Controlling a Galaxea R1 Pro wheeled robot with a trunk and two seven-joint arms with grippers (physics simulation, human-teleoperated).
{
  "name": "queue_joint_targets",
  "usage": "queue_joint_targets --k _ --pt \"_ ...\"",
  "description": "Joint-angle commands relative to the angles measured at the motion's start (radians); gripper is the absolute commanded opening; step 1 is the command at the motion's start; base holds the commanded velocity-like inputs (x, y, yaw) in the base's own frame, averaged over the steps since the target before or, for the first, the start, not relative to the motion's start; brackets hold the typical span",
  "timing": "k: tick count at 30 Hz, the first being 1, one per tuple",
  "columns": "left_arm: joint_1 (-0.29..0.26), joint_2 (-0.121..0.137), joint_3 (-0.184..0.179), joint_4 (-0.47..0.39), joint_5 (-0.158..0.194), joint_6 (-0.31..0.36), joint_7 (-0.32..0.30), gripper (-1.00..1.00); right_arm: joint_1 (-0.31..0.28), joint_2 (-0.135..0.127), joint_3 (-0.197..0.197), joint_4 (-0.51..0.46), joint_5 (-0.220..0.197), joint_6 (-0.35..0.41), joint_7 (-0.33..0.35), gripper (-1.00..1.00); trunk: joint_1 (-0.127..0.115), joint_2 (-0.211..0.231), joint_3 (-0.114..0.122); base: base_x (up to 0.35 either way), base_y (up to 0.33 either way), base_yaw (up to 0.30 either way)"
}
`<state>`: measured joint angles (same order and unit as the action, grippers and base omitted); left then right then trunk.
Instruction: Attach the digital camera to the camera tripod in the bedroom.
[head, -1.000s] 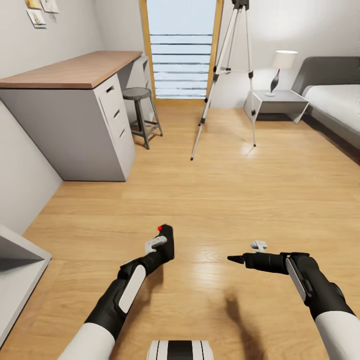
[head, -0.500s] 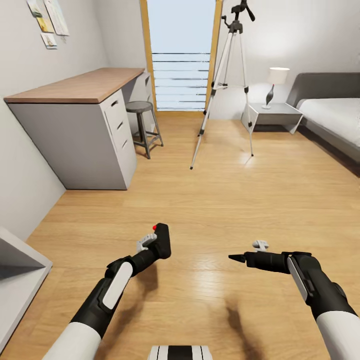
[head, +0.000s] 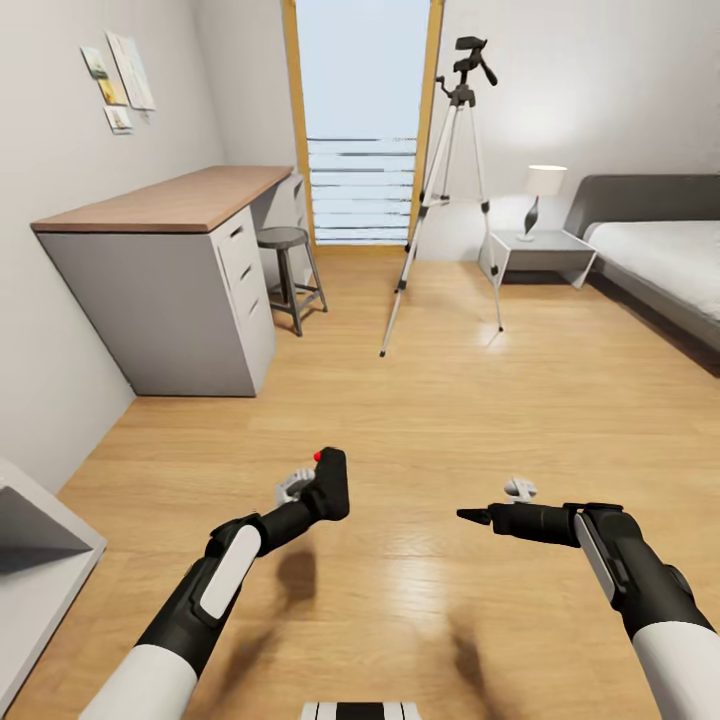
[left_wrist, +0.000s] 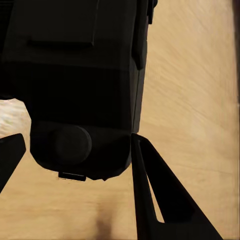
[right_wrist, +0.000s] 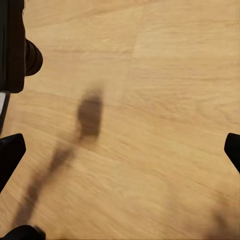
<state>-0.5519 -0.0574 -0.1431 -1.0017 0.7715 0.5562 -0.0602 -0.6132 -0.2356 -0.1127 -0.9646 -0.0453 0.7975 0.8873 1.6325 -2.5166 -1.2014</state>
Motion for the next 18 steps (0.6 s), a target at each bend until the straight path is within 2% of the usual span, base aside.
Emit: queue_joint_targets --k 1,4,18 --pt "0.000 0.000 0.001 0.002 -0.002 0.006 -0.023 -1.00 0.000 0.000 -0.001 -0.001 -0.003 0.008 0.001 1.00 -0.001 0.000 0.003 0.000 0.000 0.000" --pt "0.000 0.004 0.001 0.004 -0.002 0.006 -0.043 -1.00 0.000 0.001 0.000 -0.002 -0.001 0.008 0.001 1.00 -0.002 0.001 0.015 0.000 0.000 0.000" --pt "0.000 0.008 0.001 0.009 -0.001 0.007 -0.065 -1.00 0.000 0.001 0.002 -0.003 0.003 0.008 0.001 1.00 -0.008 0.004 0.069 0.000 0.000 0.000"
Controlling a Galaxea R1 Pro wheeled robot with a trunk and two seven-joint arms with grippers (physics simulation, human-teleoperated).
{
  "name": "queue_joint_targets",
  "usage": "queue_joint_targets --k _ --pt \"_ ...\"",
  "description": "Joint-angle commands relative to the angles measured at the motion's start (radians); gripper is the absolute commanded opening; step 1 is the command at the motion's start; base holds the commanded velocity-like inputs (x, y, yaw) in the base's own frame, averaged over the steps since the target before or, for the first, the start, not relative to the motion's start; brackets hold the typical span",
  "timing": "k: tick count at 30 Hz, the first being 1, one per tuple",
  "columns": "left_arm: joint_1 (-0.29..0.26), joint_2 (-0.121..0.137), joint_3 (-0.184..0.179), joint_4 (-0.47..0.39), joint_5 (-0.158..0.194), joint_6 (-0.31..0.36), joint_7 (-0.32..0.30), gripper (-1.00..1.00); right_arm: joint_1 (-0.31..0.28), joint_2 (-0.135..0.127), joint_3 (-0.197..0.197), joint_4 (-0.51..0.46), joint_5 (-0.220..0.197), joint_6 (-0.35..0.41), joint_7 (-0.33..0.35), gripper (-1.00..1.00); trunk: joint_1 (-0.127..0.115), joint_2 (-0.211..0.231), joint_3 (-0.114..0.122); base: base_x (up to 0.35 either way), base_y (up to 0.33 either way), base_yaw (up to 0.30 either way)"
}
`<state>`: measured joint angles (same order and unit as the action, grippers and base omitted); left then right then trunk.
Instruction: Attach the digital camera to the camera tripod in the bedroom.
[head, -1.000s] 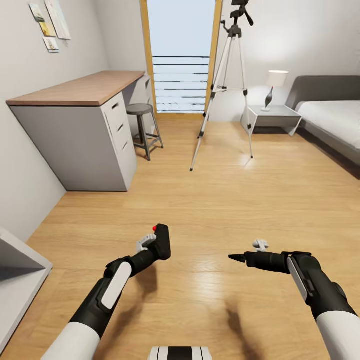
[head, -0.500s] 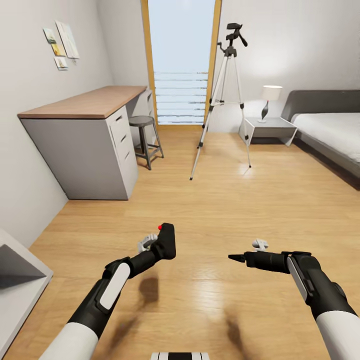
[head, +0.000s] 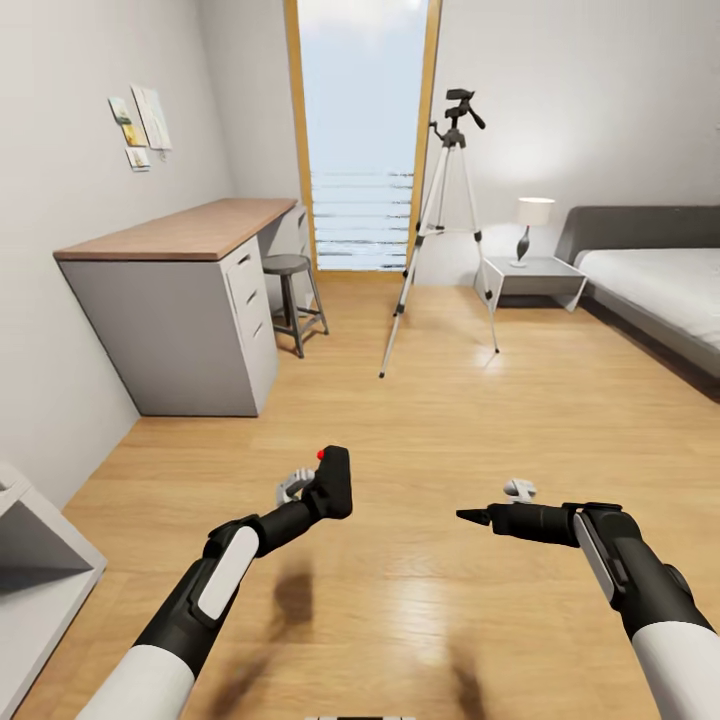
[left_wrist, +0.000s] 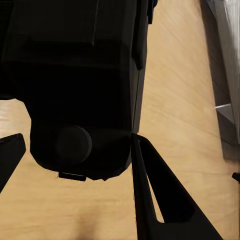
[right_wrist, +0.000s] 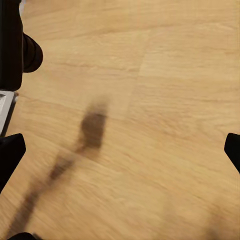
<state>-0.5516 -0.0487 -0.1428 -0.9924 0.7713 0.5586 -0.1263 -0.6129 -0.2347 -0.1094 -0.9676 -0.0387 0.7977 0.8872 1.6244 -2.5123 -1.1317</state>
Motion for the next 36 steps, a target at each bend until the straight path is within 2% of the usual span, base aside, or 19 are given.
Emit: queue_joint_targets --k 1,4,5,11,12,15,20,36 --pt "0.000 0.000 0.001 0.001 -0.001 0.004 -0.007 -1.00 0.000 0.000 -0.001 0.000 -0.003 0.007 0.001 1.00 -0.001 0.000 0.003 0.000 0.000 0.000" --pt "-0.001 0.004 0.001 0.010 -0.001 0.004 -0.065 -1.00 -0.001 0.000 -0.001 0.000 -0.003 0.007 0.001 1.00 -0.002 0.001 0.015 0.000 0.000 0.000" --pt "-0.001 0.010 0.001 0.017 -0.002 0.003 -0.109 -1.00 -0.001 0.000 -0.001 0.000 -0.003 0.007 0.001 1.00 -0.002 0.001 0.019 0.000 0.000 0.000" --pt "-0.001 0.034 0.001 0.038 -0.004 0.002 -0.260 -1.00 0.000 0.000 -0.001 0.000 -0.003 0.007 0.001 1.00 -0.005 0.002 0.042 0.000 0.000 0.000" --pt "-0.001 0.042 0.000 0.042 -0.006 0.002 -0.302 -1.00 0.000 0.000 -0.001 0.000 -0.004 0.007 0.001 1.00 -0.006 0.003 0.046 0.000 0.000 0.000" --pt "-0.001 0.052 0.000 0.045 -0.009 0.001 -0.349 -1.00 -0.001 0.000 -0.001 0.000 -0.003 0.007 0.001 1.00 -0.007 0.003 0.057 0.000 0.000 0.000" --pt "-0.001 0.062 0.000 0.047 -0.016 -0.004 -0.390 -1.00 -0.001 0.000 -0.001 0.000 -0.004 0.007 0.001 1.00 -0.009 0.004 0.077 0.000 0.000 0.000" --pt "-0.001 0.067 -0.001 0.068 -0.028 -0.008 -0.401 -1.00 -0.001 0.000 -0.001 0.000 -0.004 0.007 0.001 1.00 -0.016 0.008 0.138 0.000 0.000 0.000"
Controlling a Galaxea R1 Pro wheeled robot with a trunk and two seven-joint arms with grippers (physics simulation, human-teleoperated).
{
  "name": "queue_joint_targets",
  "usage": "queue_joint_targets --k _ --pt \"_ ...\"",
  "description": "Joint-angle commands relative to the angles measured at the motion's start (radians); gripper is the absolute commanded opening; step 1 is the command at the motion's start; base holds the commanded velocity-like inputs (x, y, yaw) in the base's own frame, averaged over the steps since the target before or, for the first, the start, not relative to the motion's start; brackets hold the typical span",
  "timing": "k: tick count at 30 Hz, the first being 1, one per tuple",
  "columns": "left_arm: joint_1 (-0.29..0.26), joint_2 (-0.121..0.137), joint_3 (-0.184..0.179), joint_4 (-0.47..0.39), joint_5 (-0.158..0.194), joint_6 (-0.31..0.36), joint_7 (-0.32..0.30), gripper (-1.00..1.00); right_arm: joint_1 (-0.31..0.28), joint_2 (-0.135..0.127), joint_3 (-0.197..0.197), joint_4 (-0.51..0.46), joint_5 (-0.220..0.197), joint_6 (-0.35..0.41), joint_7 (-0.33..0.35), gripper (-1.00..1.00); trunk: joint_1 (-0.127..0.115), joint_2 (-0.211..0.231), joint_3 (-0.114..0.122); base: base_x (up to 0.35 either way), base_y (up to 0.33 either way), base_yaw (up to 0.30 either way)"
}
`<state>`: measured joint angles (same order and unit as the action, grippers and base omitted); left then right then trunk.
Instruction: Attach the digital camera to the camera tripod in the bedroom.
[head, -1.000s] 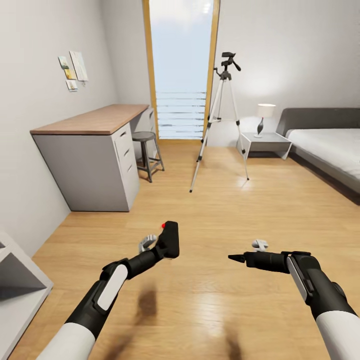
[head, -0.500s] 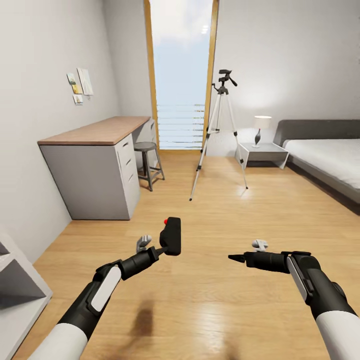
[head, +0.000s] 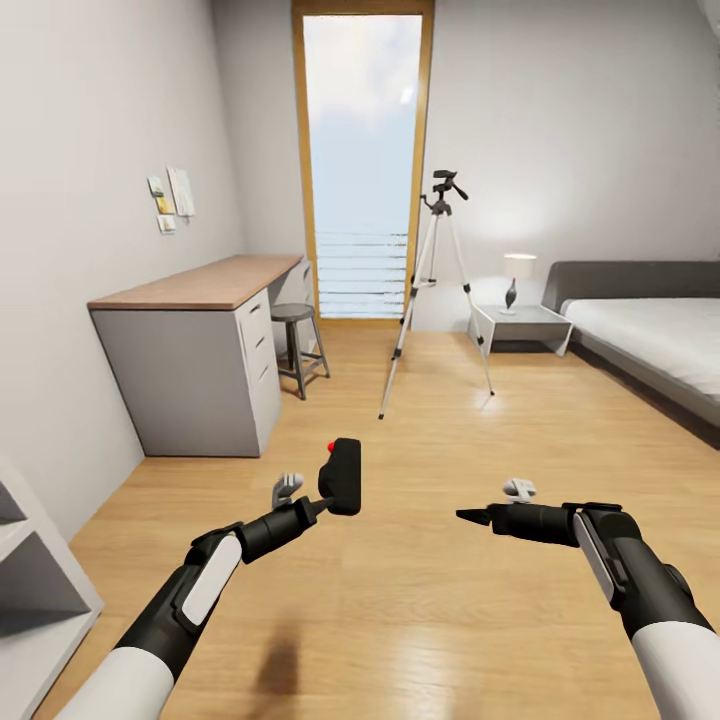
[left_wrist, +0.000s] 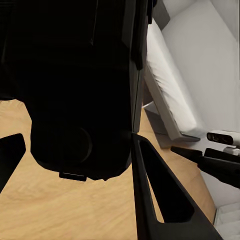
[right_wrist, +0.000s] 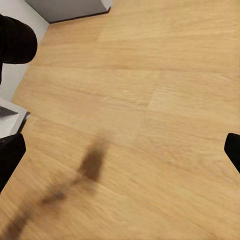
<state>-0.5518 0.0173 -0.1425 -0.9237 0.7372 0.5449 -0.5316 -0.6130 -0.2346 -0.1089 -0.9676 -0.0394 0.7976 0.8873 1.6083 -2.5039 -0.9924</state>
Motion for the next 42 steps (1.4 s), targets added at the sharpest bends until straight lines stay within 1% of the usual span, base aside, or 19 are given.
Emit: queue_joint_targets --k 1,18,29,32,34,36,37,38,42 --pt "0.000 0.001 -0.002 0.000 0.006 0.006 0.004 -1.00 -0.001 0.000 -0.001 0.000 -0.004 0.008 0.001 1.00 -0.001 0.000 0.003 0.000 0.000 0.000" --pt "0.000 0.000 -0.002 0.006 0.008 0.007 0.009 -1.00 -0.001 0.000 -0.004 -0.001 -0.002 0.007 0.001 1.00 -0.008 0.004 0.069 0.000 0.000 0.000" --pt "0.000 -0.001 -0.001 0.015 0.008 0.009 0.018 -1.00 -0.001 0.000 -0.005 -0.001 -0.002 0.006 0.001 1.00 -0.050 0.081 0.103 0.000 0.000 0.000" --pt "0.000 -0.001 -0.002 0.030 0.008 0.010 0.022 -1.00 -0.001 0.000 -0.005 -0.001 -0.002 0.007 0.001 1.00 -0.062 0.102 0.113 0.000 0.000 0.000" --pt "0.000 -0.001 -0.002 0.045 0.007 0.011 0.036 -1.00 -0.001 0.000 -0.005 -0.001 -0.001 0.007 0.001 1.00 -0.070 0.116 0.119 0.000 0.000 0.000" --pt "0.000 -0.001 -0.002 0.054 0.005 0.011 0.072 -1.00 -0.001 0.000 -0.005 -0.001 0.000 0.007 0.001 1.00 -0.077 0.130 0.125 0.000 0.000 0.000" --pt "0.000 -0.003 -0.002 0.058 0.002 0.012 0.146 -1.00 0.000 0.000 -0.005 0.000 0.001 0.008 0.001 1.00 -0.081 0.137 0.128 0.000 0.000 0.000" --pt "0.000 -0.004 -0.001 0.057 0.002 0.012 0.191 -1.00 0.000 0.000 -0.005 0.000 0.001 0.007 0.001 1.00 -0.085 0.144 0.131 0.000 0.000 0.000" --pt "0.000 -0.005 0.000 0.056 0.004 0.013 0.281 -1.00 -0.001 0.000 -0.005 0.000 0.001 0.007 0.000 1.00 -0.100 0.172 0.144 0.000 0.000 0.000"
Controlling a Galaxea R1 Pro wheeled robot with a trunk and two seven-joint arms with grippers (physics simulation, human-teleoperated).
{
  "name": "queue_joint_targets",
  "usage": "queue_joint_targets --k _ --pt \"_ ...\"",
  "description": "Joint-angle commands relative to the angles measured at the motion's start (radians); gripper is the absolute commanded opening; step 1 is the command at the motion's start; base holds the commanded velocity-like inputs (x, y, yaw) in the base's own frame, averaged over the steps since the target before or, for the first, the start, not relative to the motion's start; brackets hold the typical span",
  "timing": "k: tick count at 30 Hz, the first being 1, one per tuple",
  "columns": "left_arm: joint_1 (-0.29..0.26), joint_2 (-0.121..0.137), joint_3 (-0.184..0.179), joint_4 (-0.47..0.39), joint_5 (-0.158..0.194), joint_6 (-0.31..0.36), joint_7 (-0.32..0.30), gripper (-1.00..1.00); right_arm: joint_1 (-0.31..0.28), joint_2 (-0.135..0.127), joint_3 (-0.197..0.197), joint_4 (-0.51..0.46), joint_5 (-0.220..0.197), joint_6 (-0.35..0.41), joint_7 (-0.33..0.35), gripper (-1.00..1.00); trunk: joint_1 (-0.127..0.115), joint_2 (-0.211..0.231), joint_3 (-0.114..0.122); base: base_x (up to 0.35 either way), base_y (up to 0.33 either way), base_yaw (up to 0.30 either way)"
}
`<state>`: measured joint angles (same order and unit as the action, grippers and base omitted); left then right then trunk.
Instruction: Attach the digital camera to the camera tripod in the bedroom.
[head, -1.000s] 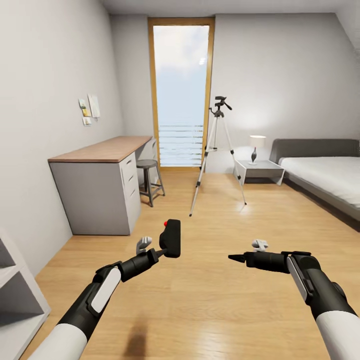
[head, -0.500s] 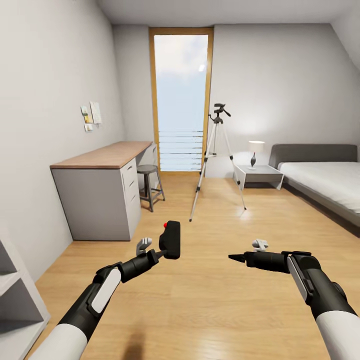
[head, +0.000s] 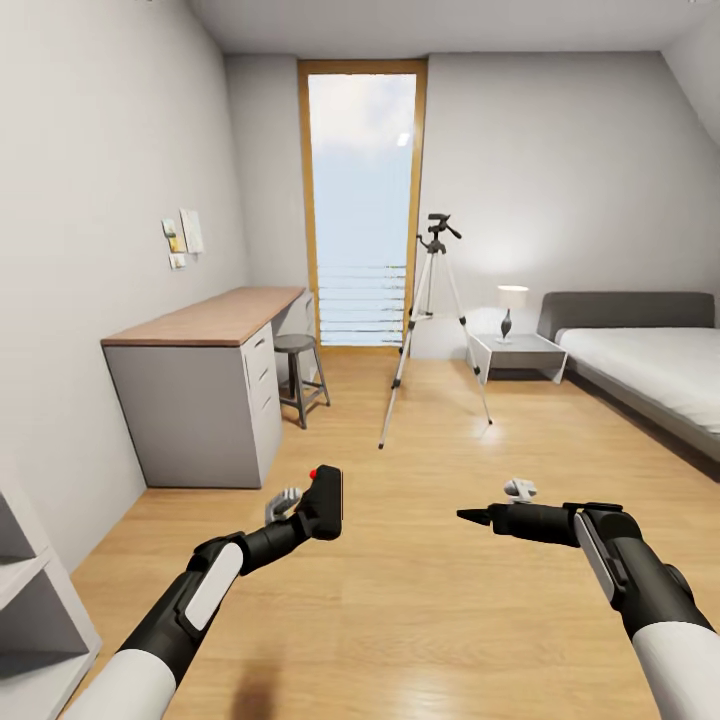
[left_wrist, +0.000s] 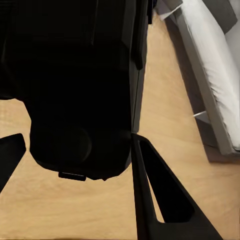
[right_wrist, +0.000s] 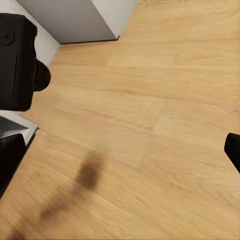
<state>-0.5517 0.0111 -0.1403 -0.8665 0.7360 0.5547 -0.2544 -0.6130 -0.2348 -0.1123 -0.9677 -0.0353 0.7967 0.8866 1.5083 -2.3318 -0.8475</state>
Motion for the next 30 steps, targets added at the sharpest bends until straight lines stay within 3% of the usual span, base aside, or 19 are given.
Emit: queue_joint_targets --k 1,4,9,30 --pt "-0.001 0.001 -0.001 -0.002 0.006 0.003 0.024 -1.00 -0.001 0.000 -0.001 0.000 -0.003 0.007 0.001 1.00 -0.004 0.007 0.002 0.000 0.000 0.000" --pt "-0.001 -0.001 0.000 -0.007 0.007 0.005 0.108 -1.00 0.000 0.000 -0.001 -0.001 -0.003 0.007 0.000 1.00 -0.016 0.028 0.012 0.000 0.000 0.000" --pt "-0.001 -0.002 0.001 -0.010 0.008 0.005 0.155 -1.00 -0.001 0.000 -0.001 -0.001 -0.003 0.007 0.000 1.00 -0.035 0.063 0.027 0.000 0.000 0.000" --pt "-0.001 0.000 0.001 -0.013 0.017 0.008 0.163 -1.00 0.000 0.001 0.002 0.000 -0.002 0.007 -0.001 1.00 -0.115 0.210 0.093 0.000 0.000 0.000"
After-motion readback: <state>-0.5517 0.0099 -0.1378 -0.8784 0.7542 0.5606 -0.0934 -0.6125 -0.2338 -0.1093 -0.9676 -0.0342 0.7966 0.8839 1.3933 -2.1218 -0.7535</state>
